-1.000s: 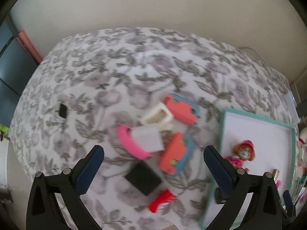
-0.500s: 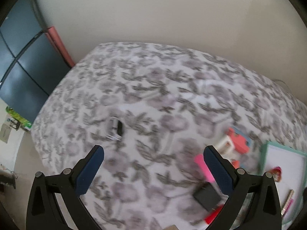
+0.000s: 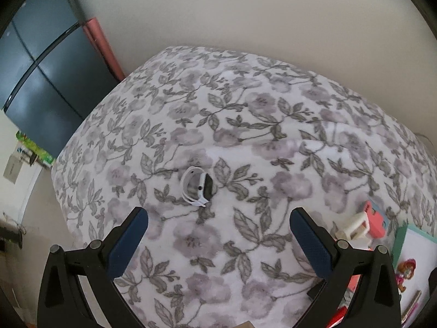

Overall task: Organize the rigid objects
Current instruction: 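Move the left tool to the white smartwatch while the right tool approaches the pink-and-blue block, then grasp the white smartwatch with the left tool while the right tool grasps the pink-and-blue block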

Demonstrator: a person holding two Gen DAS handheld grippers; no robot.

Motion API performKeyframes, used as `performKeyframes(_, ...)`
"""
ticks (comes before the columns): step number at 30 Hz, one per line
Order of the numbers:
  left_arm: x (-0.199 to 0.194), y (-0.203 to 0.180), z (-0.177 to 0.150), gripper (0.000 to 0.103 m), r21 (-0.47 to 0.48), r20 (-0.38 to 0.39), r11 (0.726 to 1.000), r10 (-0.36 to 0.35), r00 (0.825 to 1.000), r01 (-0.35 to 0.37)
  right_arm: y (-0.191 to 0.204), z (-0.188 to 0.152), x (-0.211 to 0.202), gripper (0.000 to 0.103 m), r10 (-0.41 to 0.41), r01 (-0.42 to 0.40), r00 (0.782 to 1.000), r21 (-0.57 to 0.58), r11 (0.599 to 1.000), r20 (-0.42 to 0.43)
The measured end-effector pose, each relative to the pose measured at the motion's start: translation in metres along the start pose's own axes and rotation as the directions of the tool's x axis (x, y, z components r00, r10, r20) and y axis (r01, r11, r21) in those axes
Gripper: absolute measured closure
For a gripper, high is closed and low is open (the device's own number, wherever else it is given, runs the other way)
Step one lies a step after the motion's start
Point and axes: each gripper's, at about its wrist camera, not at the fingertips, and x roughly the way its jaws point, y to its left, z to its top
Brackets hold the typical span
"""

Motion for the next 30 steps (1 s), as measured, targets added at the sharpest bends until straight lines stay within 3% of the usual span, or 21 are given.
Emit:
performKeyframes(4,0.018,0.009,0.004,0.0,-0.021,-0.033,0.999,-0.036,0.999,0.035,0.014,0.007,0.019,0.0,0.033,-0.033,0.999,0.006,0.999,-0.037)
performKeyframes(8,0.04,0.023,0.005,0.0,-0.008,-0.021,1.0,0.014,1.0,-0.015,0.025,0.011,0.046,0.0,0.046,-0.045,0.995,0.009,0.999,-0.093)
performKeyframes(11,0.066,0.038,0.008,0.0,-0.031,-0.058,0.999,0.033,0.998,-0.034,0.028,0.013,0.066,0.0,0.061,-0.057,0.989,0.029,0.998,-0.133)
performKeyframes(20,0.112,0.055,0.014,0.0,-0.066,-0.112,0.998,-0.033,0.993,0.026,0.044,0.023,0.113,0.0,0.105,-0.087,0.969,0.089,0.992,-0.222)
performKeyframes(22,0.118,0.054,0.016,0.0,-0.046,-0.103,0.999,-0.018,0.995,0.013,0.048,0.025,0.12,0.0,0.104,-0.085,0.966,0.089,0.992,-0.236)
performKeyframes(26,0.131,0.056,0.018,0.0,-0.061,-0.128,0.997,-0.063,0.99,0.056,0.054,0.03,0.134,0.0,0.069,-0.051,0.964,0.079,0.996,-0.257)
performKeyframes(30,0.138,0.056,0.02,0.0,-0.059,-0.127,0.997,-0.056,0.99,0.049,0.053,0.031,0.147,0.008,0.033,-0.01,0.957,0.08,0.997,-0.288)
